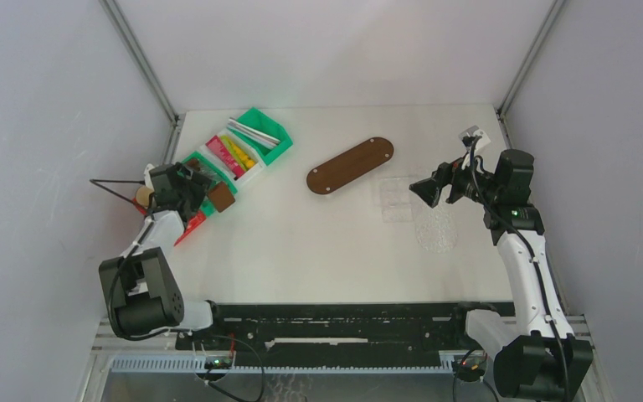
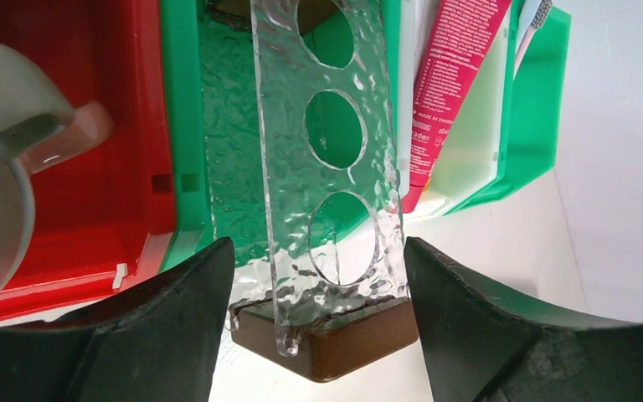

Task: Prepare toiletry sets of a toothbrush and toothpaste on the tray
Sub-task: Pick up the toothpaste holder from the storage box, then place the toothpaste holder at the center of the board.

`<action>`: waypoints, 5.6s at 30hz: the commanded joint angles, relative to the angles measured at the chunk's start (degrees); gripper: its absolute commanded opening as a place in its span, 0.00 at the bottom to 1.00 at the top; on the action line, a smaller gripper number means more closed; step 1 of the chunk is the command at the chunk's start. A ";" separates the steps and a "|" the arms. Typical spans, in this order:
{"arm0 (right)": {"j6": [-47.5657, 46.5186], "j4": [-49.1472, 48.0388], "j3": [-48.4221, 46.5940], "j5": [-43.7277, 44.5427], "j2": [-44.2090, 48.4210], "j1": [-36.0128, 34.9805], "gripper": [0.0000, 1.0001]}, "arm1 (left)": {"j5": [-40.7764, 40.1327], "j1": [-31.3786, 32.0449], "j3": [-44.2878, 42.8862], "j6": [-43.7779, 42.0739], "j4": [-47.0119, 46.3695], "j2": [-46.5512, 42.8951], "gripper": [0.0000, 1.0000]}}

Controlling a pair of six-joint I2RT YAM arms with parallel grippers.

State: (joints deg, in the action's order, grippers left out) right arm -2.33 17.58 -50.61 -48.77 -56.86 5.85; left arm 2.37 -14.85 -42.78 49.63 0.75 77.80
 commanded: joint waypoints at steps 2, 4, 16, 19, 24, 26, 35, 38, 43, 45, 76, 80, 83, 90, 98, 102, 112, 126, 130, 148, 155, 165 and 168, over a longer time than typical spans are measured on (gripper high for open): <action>-0.93 -1.32 -0.83 -0.23 0.00 0.23 0.96 | 1.66 0.35 -2.80 1.08 -4.02 1.04 0.78; -0.94 -1.32 -0.83 -0.25 -0.09 0.23 0.96 | 1.82 0.34 -2.75 1.22 -4.65 1.34 0.78; -0.96 -1.41 -0.81 -0.22 -0.27 0.23 0.96 | 3.98 0.32 -0.41 1.26 -12.40 1.98 0.66; -0.98 -1.37 -0.78 -0.24 -0.18 0.35 0.96 | 4.69 0.35 -0.29 1.53 -13.53 2.69 0.60; -0.90 -1.41 -0.87 -0.20 -0.10 0.31 0.96 | 4.81 0.34 -0.19 1.79 -14.69 3.53 0.59; -0.92 -1.48 -0.81 -0.24 -0.09 0.36 0.96 | 4.86 0.33 -0.29 1.89 -14.98 3.87 0.59; -1.03 -0.95 -1.16 -0.21 -0.09 0.58 0.96 | 3.81 0.74 -1.79 1.76 -16.00 5.92 0.52; -1.06 -0.95 -1.16 -0.22 -0.09 0.66 0.96 | 3.20 0.79 -1.93 1.41 -15.75 6.13 0.51; -1.09 -0.95 -1.17 -0.27 -0.11 0.58 0.96 | 3.46 0.78 -2.12 0.51 -15.94 6.03 0.33; -1.03 -0.97 -1.16 -0.31 -0.09 0.58 0.96 | 3.62 0.79 -2.04 0.16 -16.04 5.89 0.22; -1.06 -0.62 -1.25 -1.06 0.09 0.66 0.96 | 9.88 7.81 5.39 -10.84 -13.39 -21.23 0.00; -1.09 -0.51 -1.26 -1.71 0.08 0.60 0.96 | 15.10 10.95 6.85 -12.94 -17.32 -23.47 0.00; -1.16 -0.48 -1.25 -2.52 -0.01 0.52 0.96 | 18.28 13.73 7.37 -13.57 -20.10 -24.16 0.00; -1.51 -0.36 -1.27 -4.95 0.00 -0.02 0.96 | 25.24 20.50 8.67 -13.06 -29.54 -22.01 0.00; -2.44 -0.01 -1.25 -10.52 -0.10 -0.43 0.96 | 34.53 26.86 5.74 -9.88 -37.65 -13.81 0.00; -2.59 0.06 -1.20 -12.94 0.00 -0.52 0.96 | 35.87 30.33 3.42 -9.54 -39.11 -10.72 0.00; 0.15 -2.90 0.20 -16.55 -0.71 -0.75 0.96 | 44.93 33.29 -5.45 -3.88 -42.89 0.63 0.00; 16.92 -19.34 4.96 -22.90 -3.38 -3.81 0.97 | 48.89 41.83 -13.07 19.19 -68.86 13.75 0.00; 26.43 -28.21 7.67 -22.93 -3.11 -4.49 0.96 | 47.45 45.34 -16.26 28.70 -79.47 20.02 0.00; 43.65 -42.45 10.54 -21.85 -3.27 -5.14 0.42 | 45.58 52.16 -20.81 25.72 -77.14 25.43 0.00; 45.92 -43.59 10.62 -21.51 -3.17 -5.19 0.38 | 45.70 53.47 -22.07 22.46 -72.69 25.91 0.00; 48.87 -45.32 10.91 -21.07 -3.23 -4.23 0.00 | 44.38 55.13 -22.19 18.85 -67.89 25.45 0.18; 52.54 -49.11 11.93 -21.31 -2.84 -2.82 0.00 | 41.63 55.17 -20.63 14.42 -64.00 22.41 0.34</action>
State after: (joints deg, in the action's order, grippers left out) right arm 46.00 -24.45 -39.11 -70.37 -60.75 1.74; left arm 48.21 39.72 -61.78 69.91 -65.84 104.57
